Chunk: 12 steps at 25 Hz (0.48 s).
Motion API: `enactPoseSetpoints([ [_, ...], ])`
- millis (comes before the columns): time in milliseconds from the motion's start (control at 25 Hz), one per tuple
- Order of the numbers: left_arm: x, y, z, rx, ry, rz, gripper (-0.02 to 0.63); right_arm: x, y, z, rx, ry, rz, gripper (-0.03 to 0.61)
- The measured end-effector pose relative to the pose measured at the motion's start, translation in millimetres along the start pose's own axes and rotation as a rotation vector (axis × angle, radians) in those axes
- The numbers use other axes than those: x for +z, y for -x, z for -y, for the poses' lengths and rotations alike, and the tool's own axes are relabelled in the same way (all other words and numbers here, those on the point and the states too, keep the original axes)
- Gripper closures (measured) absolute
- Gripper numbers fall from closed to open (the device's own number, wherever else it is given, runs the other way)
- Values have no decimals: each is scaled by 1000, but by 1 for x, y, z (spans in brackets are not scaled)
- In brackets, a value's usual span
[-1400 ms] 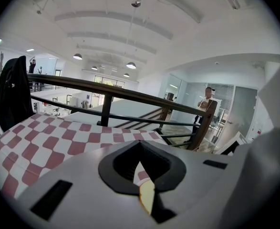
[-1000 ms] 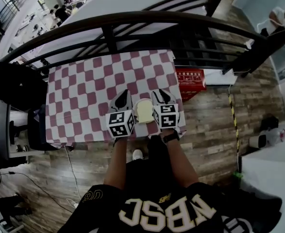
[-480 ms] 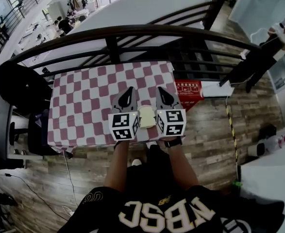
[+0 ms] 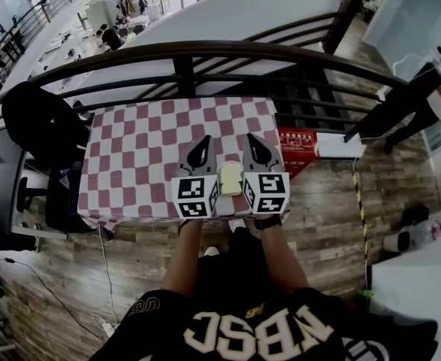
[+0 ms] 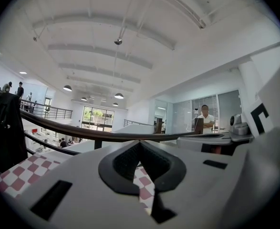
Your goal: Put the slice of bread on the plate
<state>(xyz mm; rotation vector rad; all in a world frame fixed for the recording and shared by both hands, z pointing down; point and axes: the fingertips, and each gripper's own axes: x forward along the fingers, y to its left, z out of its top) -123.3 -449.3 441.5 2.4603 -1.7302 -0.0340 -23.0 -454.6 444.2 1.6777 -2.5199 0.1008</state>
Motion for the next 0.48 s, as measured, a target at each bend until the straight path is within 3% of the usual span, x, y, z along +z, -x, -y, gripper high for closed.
enactPoseSetpoints([
  [480,12,23,-15,33,-25,40,597,8,13,-16,-10,-11,60,565],
])
